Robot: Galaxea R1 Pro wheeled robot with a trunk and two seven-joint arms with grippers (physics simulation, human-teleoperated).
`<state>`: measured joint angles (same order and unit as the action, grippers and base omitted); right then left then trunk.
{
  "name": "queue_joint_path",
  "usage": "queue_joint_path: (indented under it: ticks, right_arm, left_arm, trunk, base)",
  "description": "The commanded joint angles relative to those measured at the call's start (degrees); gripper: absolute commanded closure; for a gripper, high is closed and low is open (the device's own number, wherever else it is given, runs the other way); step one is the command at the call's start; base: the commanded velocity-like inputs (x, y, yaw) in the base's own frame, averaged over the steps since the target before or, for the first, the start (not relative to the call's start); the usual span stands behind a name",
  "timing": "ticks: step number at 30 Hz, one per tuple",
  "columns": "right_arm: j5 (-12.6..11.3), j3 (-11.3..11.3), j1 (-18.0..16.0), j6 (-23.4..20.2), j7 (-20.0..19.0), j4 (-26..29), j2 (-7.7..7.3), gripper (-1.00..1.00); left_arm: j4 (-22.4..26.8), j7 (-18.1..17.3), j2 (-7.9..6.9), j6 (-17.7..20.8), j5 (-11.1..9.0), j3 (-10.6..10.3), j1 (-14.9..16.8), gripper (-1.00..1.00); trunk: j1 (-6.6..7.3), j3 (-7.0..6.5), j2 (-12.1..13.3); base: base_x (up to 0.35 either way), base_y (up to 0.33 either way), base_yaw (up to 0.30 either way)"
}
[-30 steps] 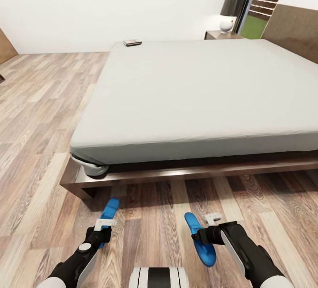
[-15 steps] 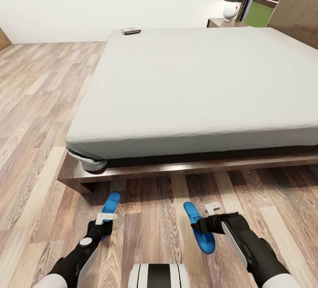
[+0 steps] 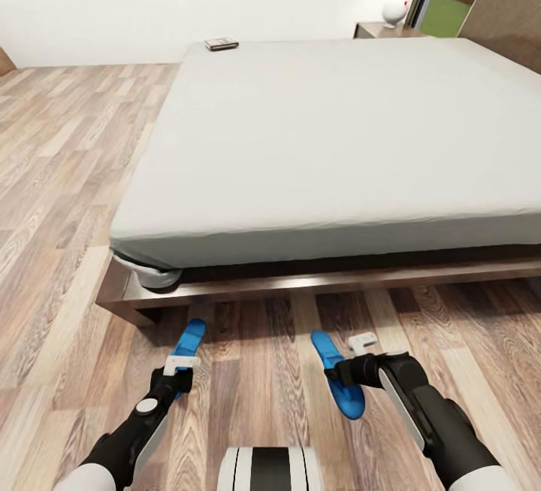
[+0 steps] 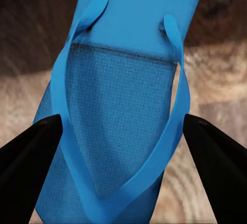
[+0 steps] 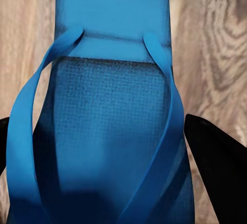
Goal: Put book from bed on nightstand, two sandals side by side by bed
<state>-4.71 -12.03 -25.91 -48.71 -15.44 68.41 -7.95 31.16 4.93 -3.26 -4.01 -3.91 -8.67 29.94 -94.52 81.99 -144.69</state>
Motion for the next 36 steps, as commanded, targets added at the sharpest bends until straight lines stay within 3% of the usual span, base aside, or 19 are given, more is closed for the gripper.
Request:
queue_joint_path:
  ticks: [1,9,14,22,26,36]
  right_arm:
    - [-0.48,-0.09,-0.03,-0.40,0.23,0.18,-0.05,1.00]
    - [-0.48,-0.02,-0.02,-0.82,0.23,1.15,-0.11,1.00]
    - [-0.48,-0.01,-0.02,-0.85,0.23,2.04,-0.13,1.00]
    - [-0.48,0.01,-0.02,-0.86,0.23,3.16,-0.14,1.00]
    - [-0.48,0.05,0.04,-0.86,0.23,3.61,-0.15,1.00]
    - [-0.62,0.09,0.07,-0.79,0.15,3.87,-0.97,1.00]
  left_arm:
    - [-0.01,0.48,-0.07,-0.21,-0.40,-0.48,0.03,1.00]
    - [0.09,0.51,-0.14,-0.39,-0.40,-0.47,0.03,1.00]
    - [0.12,0.57,-0.16,-0.54,-0.40,-0.47,0.03,1.00]
    - [1.34,0.54,-0.16,-0.55,-0.40,-0.47,0.03,1.00]
    - [1.65,0.52,-0.16,-0.50,-0.44,-0.47,0.14,1.00]
    - [1.74,0.75,-0.15,-0.18,-0.63,-0.30,0.43,1.00]
  trunk:
    - [-0.01,0.26,-0.03]
    - [-0.01,0.26,-0.03]
    - [-0.14,1.37,-0.10]
    - [-0.14,1.37,-0.10]
    - [-0.24,2.26,-0.15]
    - [-0.24,2.26,-0.15]
  base:
    - [0.000,0.000,0.000]
    - [0.000,0.000,0.000]
    - [0.000,0.000,0.000]
    - [0.000,0.000,0.000]
    - [0.000,0.000,0.000]
    - [0.000,0.000,0.000]
